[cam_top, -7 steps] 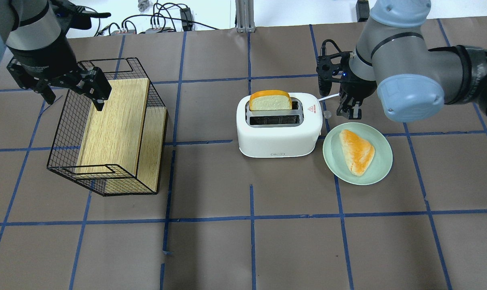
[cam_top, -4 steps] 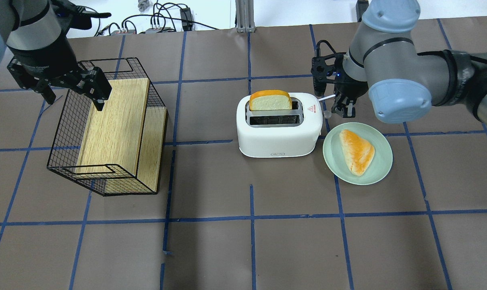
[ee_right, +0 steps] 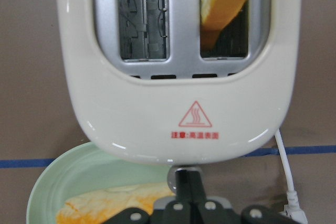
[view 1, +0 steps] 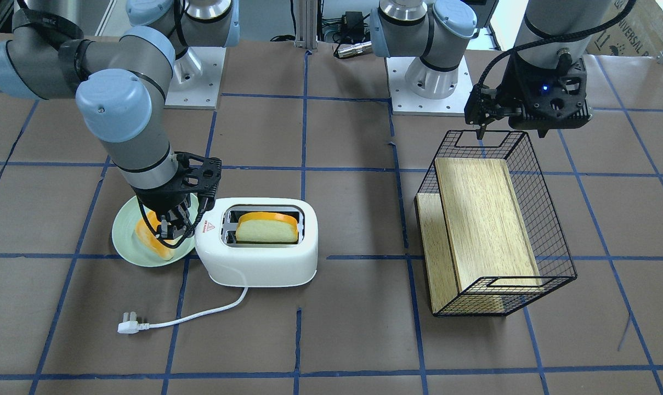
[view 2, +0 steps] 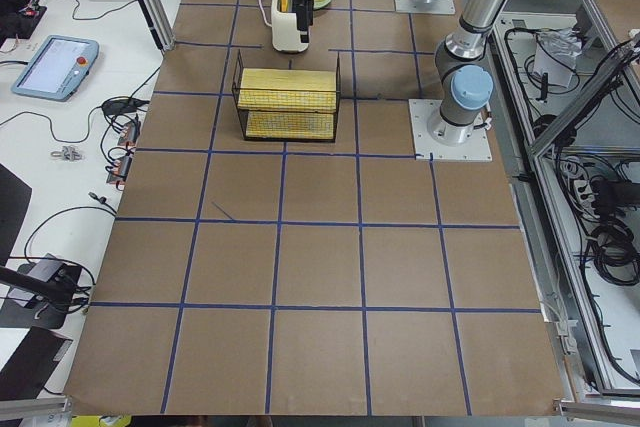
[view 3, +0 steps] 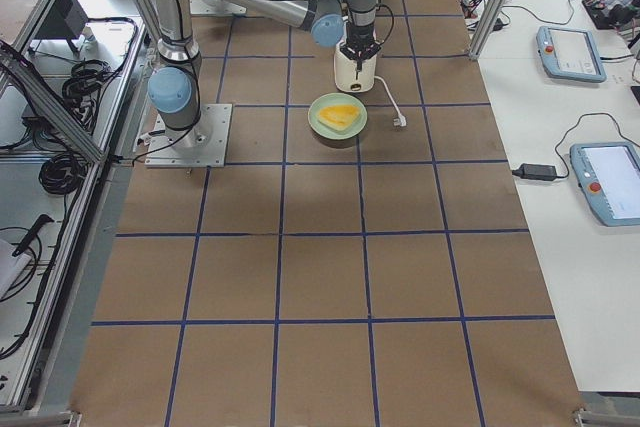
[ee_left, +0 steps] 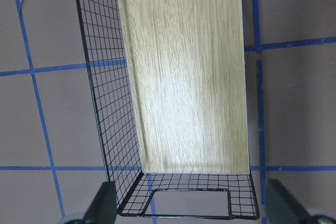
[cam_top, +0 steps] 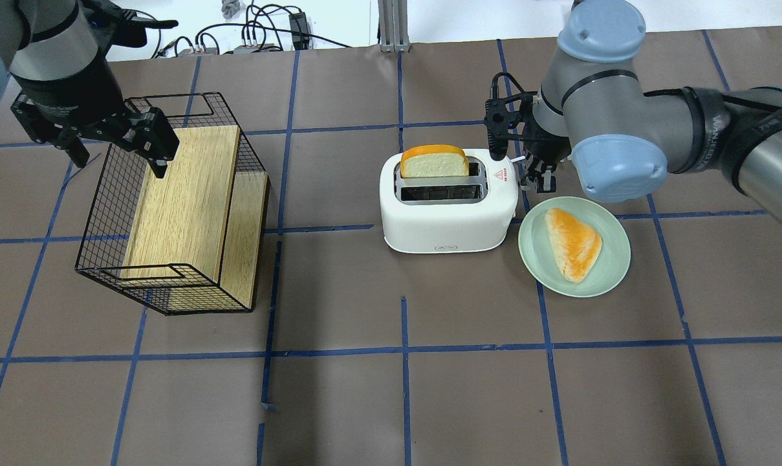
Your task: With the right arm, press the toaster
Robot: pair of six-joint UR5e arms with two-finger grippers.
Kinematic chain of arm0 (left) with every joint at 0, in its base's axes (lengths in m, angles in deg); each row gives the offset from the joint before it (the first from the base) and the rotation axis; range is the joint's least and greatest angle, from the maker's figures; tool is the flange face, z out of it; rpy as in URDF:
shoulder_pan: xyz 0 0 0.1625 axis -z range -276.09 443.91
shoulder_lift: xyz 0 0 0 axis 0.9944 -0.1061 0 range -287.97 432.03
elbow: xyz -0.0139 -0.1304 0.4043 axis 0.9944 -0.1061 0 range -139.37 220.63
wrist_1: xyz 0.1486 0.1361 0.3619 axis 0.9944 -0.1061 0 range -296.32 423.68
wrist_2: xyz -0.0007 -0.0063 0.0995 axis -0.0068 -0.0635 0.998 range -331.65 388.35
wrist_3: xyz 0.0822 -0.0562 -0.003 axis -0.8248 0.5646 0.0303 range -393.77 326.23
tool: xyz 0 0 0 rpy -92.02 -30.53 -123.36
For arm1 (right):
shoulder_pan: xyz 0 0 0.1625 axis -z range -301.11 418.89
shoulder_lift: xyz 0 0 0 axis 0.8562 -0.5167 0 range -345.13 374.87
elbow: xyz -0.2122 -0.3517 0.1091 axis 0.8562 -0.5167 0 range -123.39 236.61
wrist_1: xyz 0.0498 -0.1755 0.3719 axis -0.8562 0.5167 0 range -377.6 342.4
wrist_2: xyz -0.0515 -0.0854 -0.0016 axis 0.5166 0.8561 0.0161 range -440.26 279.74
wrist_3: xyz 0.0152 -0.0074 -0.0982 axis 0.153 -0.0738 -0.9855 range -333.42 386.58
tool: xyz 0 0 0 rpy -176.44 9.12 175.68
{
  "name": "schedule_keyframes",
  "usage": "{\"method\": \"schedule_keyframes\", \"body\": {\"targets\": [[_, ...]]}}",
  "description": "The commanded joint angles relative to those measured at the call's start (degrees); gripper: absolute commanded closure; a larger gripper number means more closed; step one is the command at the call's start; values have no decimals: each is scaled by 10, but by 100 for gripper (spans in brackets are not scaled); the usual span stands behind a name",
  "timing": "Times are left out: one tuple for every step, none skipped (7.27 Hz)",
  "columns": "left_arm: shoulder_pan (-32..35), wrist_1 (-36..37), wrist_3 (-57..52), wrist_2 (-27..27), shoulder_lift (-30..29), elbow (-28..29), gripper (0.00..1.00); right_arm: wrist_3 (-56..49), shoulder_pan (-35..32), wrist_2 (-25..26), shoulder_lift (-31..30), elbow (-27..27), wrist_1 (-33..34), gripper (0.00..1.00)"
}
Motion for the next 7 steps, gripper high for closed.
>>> {"method": "schedule_keyframes", "body": {"targets": [[0,0,0,0,0,0,0,0,0,1,4,0,1,100],[0,0,1,0,0,0,0,0,0,0,9,4,1,100],[0,0,1,0,0,0,0,0,0,2,9,7,21,100],[0,0,0,0,0,0,0,0,0,1,23,6,25,100],[0,0,0,0,0,0,0,0,0,1,31,6,30,100],[0,0,0,0,0,0,0,0,0,1,32,7,34,100],[0,0,0,0,0,0,0,0,0,1,36,10,40,100]]}}
